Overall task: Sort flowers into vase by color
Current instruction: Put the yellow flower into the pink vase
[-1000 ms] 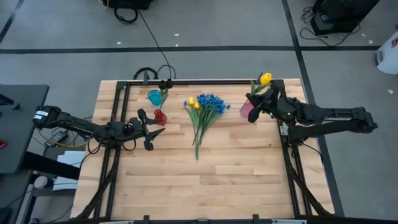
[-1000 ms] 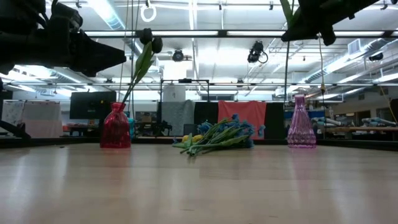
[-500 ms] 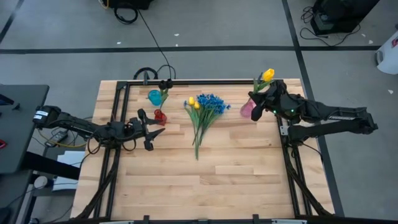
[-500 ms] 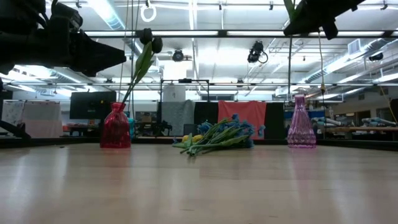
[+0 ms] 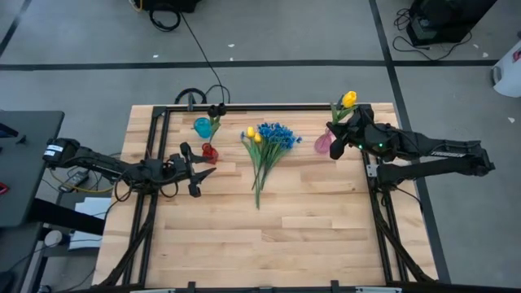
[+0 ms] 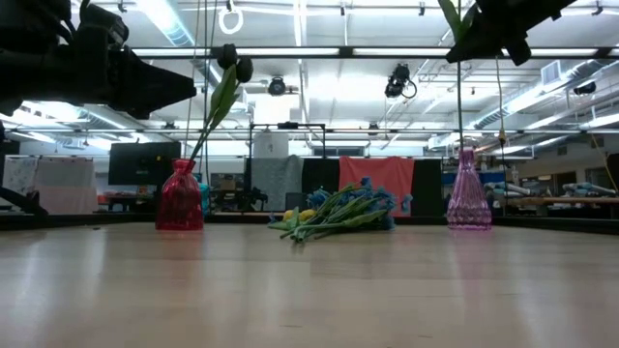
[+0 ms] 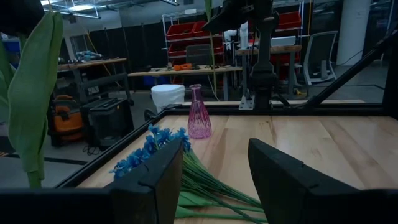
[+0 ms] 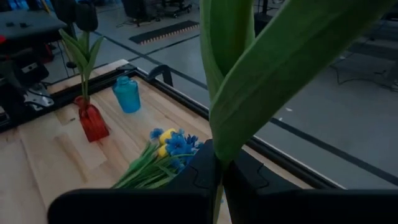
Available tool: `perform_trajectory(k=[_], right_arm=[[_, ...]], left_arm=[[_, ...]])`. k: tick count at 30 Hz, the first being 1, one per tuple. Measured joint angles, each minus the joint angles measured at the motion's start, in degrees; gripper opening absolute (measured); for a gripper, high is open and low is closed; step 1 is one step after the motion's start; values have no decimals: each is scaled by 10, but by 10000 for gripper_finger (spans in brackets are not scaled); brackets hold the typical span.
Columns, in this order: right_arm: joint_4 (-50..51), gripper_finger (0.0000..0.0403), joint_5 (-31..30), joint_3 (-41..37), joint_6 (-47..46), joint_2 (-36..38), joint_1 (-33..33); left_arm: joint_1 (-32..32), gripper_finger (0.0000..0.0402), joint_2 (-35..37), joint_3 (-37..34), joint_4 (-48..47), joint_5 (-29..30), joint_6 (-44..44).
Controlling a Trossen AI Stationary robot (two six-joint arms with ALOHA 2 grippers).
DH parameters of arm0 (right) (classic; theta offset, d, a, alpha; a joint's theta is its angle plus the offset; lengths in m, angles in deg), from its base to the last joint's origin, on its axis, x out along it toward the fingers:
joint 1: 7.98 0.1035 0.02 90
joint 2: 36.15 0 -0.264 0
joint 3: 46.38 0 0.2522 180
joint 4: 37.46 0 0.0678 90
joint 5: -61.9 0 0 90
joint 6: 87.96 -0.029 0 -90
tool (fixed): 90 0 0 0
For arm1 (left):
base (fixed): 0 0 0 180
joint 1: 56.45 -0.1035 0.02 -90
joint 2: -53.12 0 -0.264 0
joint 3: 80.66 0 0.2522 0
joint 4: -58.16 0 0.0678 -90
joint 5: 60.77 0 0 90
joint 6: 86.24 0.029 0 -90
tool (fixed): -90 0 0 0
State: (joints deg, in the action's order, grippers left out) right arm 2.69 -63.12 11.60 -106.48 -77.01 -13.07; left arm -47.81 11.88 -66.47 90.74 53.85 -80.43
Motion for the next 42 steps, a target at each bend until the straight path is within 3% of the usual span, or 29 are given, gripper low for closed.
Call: perform_trajectory(k=[14, 23, 30, 38, 42], right_arm=[[-4, 29, 17, 0, 6, 0, -19], [-46, 29, 26, 0, 86, 1, -85], [-22, 29, 37, 50, 113, 2, -116], [55, 29, 51, 64, 69, -6, -137], [24, 29, 46, 42, 59, -11, -143]], left_arm=[[0, 188, 0, 0, 7, 0, 8], [0, 188, 0, 1, 6, 0, 10], [0, 188, 0, 3, 4, 0, 0], [0, 188, 0, 3, 5, 0, 3], [0, 188, 0, 3, 5, 0, 14]])
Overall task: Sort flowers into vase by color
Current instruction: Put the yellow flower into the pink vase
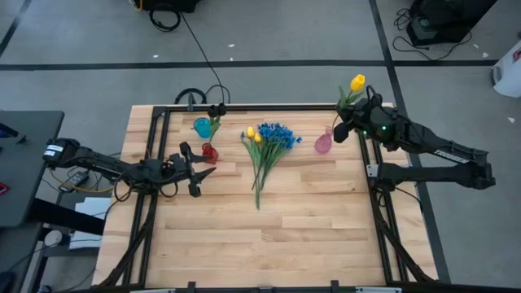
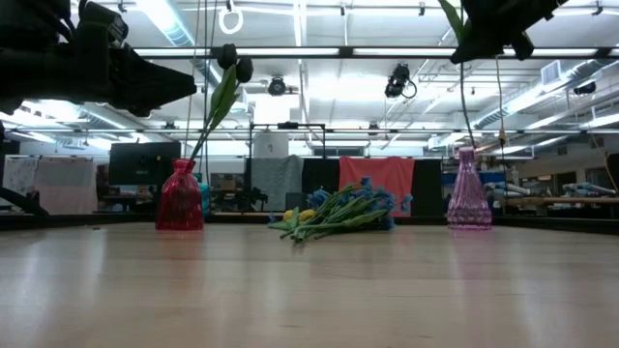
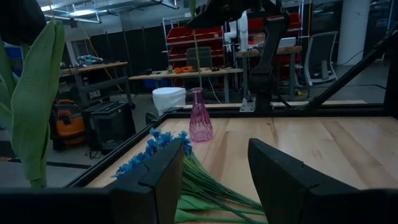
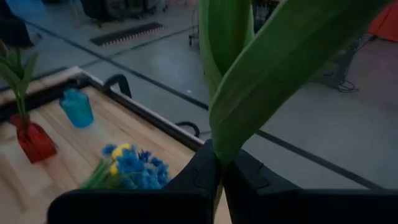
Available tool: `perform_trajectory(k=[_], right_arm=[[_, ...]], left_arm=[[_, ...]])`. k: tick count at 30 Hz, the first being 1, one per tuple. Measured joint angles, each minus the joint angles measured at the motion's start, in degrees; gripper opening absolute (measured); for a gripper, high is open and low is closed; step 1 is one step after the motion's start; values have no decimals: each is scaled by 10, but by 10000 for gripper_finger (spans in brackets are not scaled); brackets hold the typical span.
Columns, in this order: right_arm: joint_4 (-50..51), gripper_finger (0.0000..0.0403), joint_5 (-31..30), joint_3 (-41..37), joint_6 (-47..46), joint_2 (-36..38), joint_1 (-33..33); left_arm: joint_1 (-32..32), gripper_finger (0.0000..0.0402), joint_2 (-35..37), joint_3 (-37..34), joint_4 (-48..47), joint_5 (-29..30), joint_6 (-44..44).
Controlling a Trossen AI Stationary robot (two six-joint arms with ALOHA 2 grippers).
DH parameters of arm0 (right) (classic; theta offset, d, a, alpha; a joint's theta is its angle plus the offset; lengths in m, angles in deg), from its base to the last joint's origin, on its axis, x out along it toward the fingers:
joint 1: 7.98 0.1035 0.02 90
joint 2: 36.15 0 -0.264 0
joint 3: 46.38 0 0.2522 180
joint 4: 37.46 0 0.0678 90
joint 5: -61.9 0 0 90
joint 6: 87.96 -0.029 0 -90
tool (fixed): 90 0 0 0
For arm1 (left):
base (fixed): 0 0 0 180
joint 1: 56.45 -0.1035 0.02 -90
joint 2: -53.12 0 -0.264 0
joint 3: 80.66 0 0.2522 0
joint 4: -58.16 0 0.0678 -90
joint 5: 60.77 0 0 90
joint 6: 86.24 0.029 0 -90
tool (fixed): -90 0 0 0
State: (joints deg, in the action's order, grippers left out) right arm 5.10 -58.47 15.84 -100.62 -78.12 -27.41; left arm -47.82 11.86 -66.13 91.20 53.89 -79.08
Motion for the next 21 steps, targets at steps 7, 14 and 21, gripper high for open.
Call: perform_trajectory(k=[7, 14, 21], right_arm=[[-23, 29, 5, -36, -8, -2, -12], [-32, 29, 27, -40, -25, -3, -11], [-27, 29, 28, -40, -28, -10, -10]], left_arm=[[0, 188, 0, 1, 0, 6, -2], [0, 188, 0, 1, 1, 8, 0], [0, 188, 0, 1, 6, 10, 2]])
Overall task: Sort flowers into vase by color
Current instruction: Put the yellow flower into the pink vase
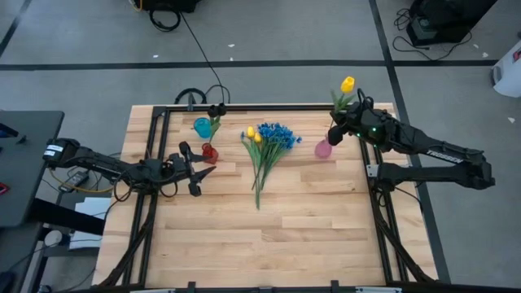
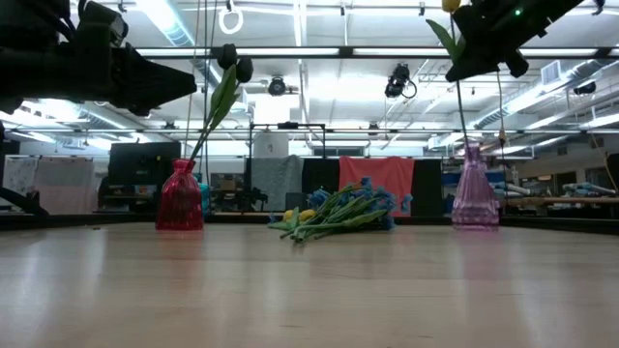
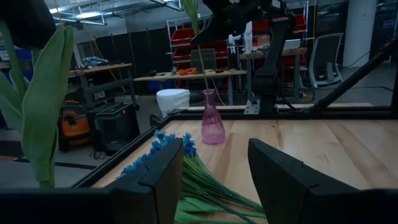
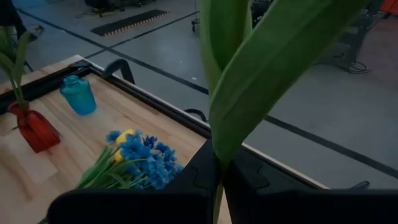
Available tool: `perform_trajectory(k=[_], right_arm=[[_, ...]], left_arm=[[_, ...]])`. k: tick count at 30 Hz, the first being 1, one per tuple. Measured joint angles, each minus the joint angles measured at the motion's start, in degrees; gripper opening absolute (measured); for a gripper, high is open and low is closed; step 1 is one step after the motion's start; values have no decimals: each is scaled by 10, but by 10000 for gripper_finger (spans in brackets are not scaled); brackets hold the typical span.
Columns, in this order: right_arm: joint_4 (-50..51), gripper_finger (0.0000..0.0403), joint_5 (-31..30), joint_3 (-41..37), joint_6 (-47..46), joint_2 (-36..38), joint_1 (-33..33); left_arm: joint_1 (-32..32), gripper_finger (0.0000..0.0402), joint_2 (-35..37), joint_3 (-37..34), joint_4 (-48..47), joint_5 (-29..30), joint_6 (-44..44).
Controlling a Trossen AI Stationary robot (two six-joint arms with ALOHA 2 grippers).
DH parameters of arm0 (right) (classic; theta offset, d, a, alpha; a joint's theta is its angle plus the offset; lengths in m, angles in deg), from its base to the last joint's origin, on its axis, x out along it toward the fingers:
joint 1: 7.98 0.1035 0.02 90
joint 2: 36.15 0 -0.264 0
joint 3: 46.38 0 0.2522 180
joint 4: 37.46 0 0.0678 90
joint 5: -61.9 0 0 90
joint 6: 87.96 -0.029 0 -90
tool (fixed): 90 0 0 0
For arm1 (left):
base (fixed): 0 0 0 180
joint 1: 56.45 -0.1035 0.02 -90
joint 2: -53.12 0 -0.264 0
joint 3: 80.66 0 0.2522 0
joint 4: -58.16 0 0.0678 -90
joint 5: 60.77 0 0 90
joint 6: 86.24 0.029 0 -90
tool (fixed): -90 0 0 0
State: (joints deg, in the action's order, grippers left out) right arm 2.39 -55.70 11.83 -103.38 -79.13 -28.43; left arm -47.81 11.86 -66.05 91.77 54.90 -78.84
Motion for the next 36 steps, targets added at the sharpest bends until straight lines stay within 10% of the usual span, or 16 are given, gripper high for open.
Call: perform_trajectory(k=[14, 36], right_arm=[[40, 29, -16, -52, -75, 13, 32], [-379, 29, 18, -266, -86, -6, 80]], left_arm=[[0, 188, 0, 0, 0, 0, 1], [0, 188, 0, 0, 12, 7, 14]])
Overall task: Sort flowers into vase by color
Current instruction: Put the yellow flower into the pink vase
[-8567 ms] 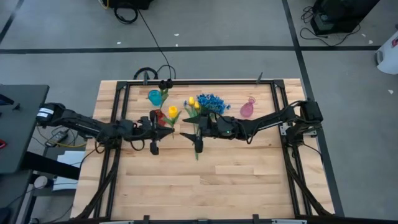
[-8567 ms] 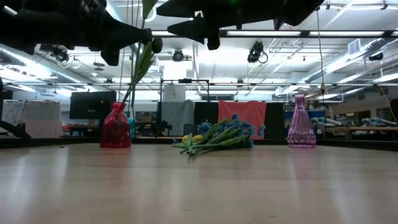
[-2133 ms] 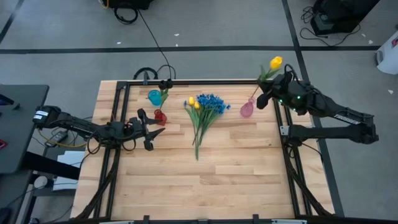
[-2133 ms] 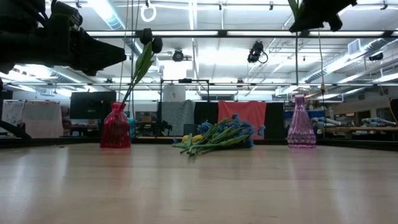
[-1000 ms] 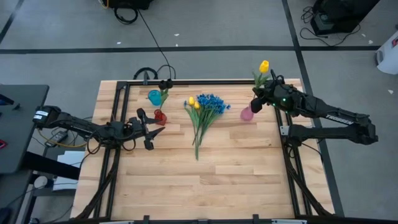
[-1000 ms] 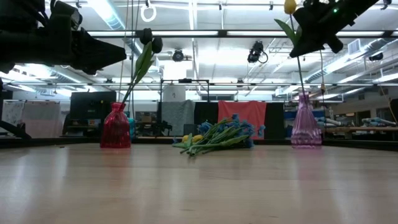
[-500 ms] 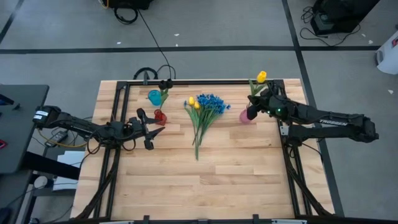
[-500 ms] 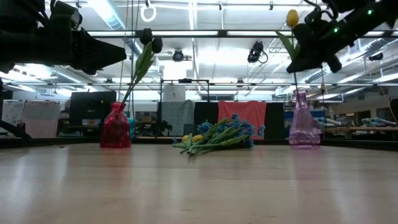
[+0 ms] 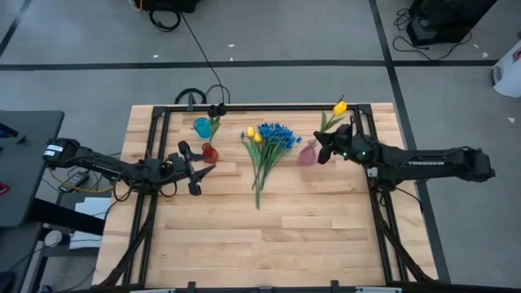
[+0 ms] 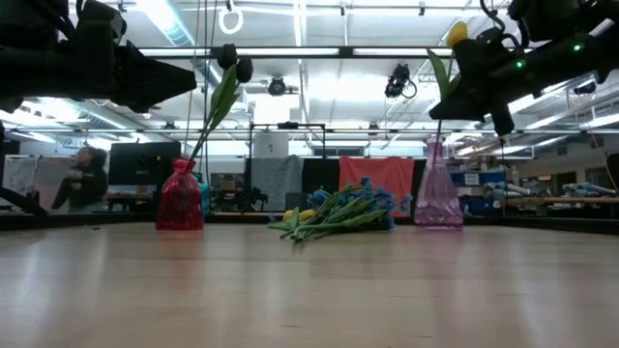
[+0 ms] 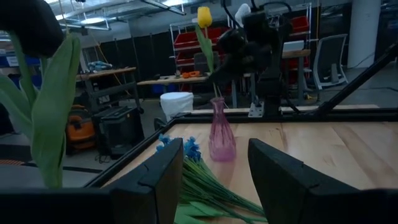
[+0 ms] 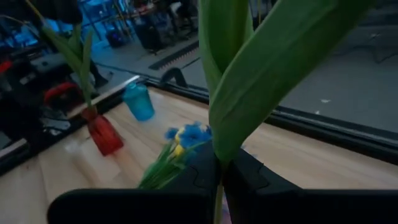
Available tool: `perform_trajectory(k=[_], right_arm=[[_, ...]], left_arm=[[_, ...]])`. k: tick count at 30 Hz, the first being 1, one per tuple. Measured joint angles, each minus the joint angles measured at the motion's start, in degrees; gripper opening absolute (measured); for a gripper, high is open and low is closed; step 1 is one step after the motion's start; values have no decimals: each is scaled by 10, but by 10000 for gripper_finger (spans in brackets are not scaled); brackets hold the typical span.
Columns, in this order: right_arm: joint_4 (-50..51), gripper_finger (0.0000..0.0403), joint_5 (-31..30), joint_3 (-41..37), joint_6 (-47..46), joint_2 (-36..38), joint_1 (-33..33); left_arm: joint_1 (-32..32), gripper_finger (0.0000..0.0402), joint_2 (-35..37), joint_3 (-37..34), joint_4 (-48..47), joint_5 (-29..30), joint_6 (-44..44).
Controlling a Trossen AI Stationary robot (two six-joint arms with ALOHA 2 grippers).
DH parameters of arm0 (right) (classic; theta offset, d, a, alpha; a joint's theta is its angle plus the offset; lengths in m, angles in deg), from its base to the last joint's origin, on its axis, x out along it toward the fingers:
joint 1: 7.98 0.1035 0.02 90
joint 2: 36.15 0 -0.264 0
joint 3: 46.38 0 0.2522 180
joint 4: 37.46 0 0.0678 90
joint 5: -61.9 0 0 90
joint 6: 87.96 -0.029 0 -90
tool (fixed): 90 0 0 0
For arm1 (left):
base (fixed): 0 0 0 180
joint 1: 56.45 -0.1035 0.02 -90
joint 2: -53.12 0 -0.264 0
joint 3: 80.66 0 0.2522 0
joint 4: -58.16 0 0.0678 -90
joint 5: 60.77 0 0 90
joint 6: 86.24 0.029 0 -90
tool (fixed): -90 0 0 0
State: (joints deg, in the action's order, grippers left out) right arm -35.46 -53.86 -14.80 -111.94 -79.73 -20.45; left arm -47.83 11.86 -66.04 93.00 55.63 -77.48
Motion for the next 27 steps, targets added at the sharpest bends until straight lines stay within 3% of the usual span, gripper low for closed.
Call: perform_trajectory(k=[14, 23, 27], right_arm=[[-153, 29, 2, -2, 18, -168, 50], [-161, 32, -4, 16, 61, -201, 71], [-150, 56, 5, 16, 67, -202, 71]], left_arm=[[0, 188, 0, 0, 13, 2, 2], [0, 188, 0, 0, 13, 11, 2], [0, 188, 0, 0, 13, 11, 2]])
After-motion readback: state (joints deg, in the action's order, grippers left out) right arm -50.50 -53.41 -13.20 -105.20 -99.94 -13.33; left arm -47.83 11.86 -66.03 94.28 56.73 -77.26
